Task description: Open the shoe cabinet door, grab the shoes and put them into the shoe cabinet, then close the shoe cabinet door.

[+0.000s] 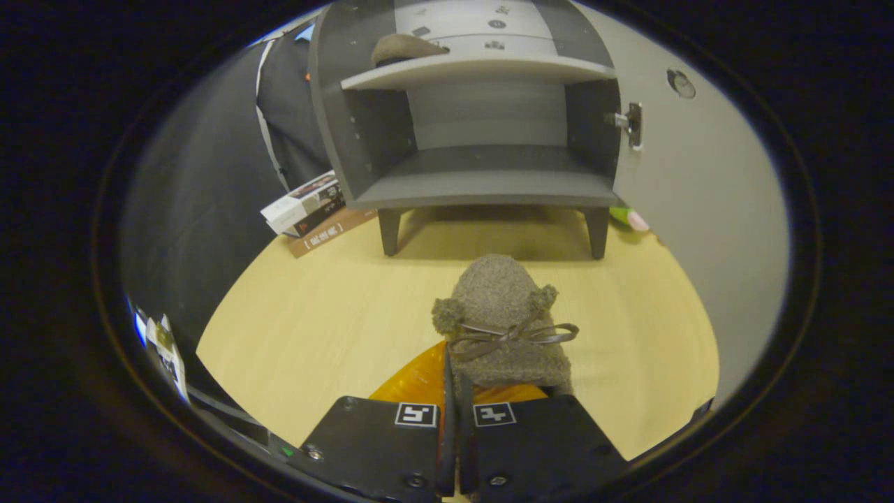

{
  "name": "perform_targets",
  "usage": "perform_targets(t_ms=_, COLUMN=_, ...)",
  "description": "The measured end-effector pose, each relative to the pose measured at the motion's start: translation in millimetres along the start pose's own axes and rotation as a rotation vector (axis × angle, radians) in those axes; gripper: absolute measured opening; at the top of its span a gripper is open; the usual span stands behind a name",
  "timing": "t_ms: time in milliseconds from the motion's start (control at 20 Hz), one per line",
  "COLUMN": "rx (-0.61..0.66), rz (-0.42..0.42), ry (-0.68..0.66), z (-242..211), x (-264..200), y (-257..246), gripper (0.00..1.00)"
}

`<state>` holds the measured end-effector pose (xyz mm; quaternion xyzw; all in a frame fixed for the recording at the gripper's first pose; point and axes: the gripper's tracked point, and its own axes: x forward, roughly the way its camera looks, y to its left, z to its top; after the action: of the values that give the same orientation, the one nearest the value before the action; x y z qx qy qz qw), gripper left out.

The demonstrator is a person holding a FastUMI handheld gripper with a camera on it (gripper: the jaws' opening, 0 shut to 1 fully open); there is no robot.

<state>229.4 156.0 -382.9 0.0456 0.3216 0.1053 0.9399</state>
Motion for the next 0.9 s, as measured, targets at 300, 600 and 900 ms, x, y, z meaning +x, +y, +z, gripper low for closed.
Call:
perform_targets(t_ms=300, rx=-0.005, rz=0.024, ry=-0.178, z=89.6, x=-81.4, y=28.3, gripper=0.06)
perform_targets(t_ms=600, rx=-0.028, rz=0.009, ry=-0.333, z=193.7, x=-127.8, y=49.8, gripper=0.06)
perform_targets(t_ms=900, rx=-0.096, rz=-0.065, ry=-0.453, z=306.9, x=-122.8, y=48.0, gripper=0.06)
